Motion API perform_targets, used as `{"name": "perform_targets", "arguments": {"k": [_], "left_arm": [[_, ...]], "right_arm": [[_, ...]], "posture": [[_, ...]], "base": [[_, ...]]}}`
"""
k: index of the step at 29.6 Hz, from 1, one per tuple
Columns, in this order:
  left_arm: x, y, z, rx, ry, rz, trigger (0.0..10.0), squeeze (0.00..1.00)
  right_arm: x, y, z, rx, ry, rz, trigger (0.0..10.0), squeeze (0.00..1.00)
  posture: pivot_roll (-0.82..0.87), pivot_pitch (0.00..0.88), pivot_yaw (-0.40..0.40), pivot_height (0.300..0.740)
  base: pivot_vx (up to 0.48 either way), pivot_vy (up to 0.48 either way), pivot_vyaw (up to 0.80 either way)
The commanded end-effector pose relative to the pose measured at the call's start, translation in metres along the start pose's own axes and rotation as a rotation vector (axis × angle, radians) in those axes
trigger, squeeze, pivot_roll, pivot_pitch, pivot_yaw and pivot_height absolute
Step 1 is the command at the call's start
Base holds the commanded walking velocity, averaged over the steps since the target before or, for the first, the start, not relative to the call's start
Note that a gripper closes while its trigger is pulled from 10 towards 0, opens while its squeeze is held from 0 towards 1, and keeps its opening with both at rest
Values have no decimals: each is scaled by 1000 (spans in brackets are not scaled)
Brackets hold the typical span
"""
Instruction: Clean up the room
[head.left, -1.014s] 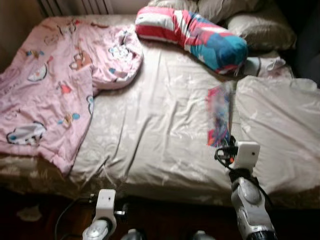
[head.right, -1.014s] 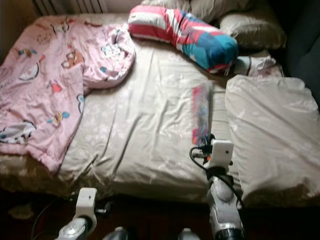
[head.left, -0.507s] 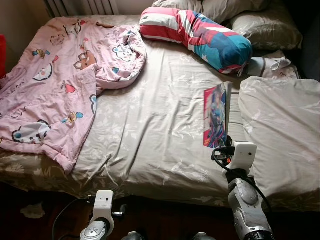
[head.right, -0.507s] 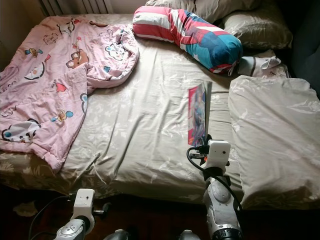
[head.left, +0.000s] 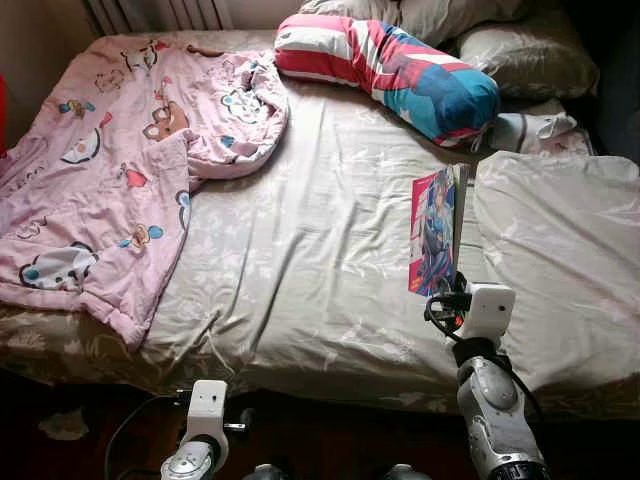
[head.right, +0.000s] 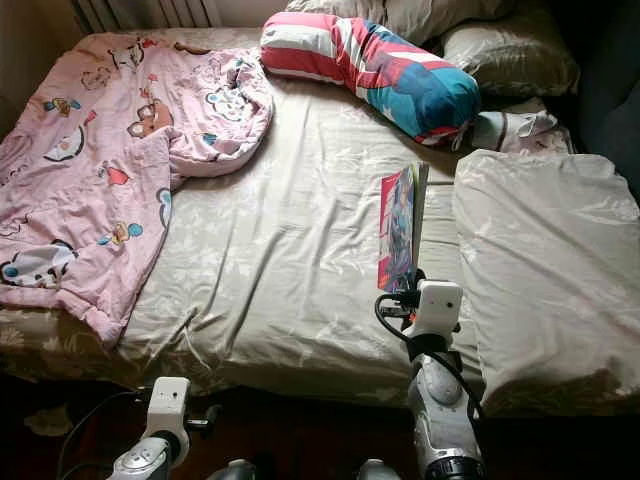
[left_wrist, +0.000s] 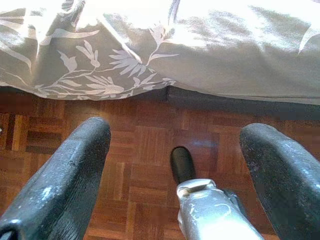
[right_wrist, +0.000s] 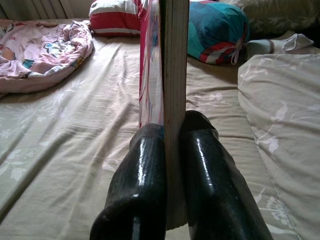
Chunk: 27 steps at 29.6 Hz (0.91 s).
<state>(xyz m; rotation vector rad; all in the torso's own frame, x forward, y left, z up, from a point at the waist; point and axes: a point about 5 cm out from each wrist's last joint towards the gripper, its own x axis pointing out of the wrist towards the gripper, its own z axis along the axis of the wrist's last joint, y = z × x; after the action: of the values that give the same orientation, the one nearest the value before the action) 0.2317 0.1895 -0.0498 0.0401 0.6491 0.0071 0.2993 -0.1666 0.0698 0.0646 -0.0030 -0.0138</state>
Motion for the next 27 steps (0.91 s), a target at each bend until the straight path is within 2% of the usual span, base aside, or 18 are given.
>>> {"name": "perform_targets", "arguments": {"k": [1,5,20,24,27], "left_arm": [[-4,2,-10,-4,33,-2,10000,0],[-4,2,-10,-3,33,-3,10000,0],[-4,2,-11,-5,34,-3,10000,0],[-4,2,-11,-3,35,0,10000,0],[-4,2,-11,-2,35,3,10000,0]], "right_arm": [[2,2,3,4,-15,-8,10000,0],[2,1,4,8,-19,-9,10000,0],[2,3,3,7,-17,-16,10000,0],[2,3,4,11,-18,-15,10000,0],[3,3,4,8,-24,-12,10000,0]], "posture": [[-65,195,58,740],[-65,199,57,740],[-62,205,56,740],[-61,206,56,740],[-62,206,56,740]], "base": [[259,0,-756],[256,0,-698],[263,0,0],[264,0,-625],[0,0,0]]}}
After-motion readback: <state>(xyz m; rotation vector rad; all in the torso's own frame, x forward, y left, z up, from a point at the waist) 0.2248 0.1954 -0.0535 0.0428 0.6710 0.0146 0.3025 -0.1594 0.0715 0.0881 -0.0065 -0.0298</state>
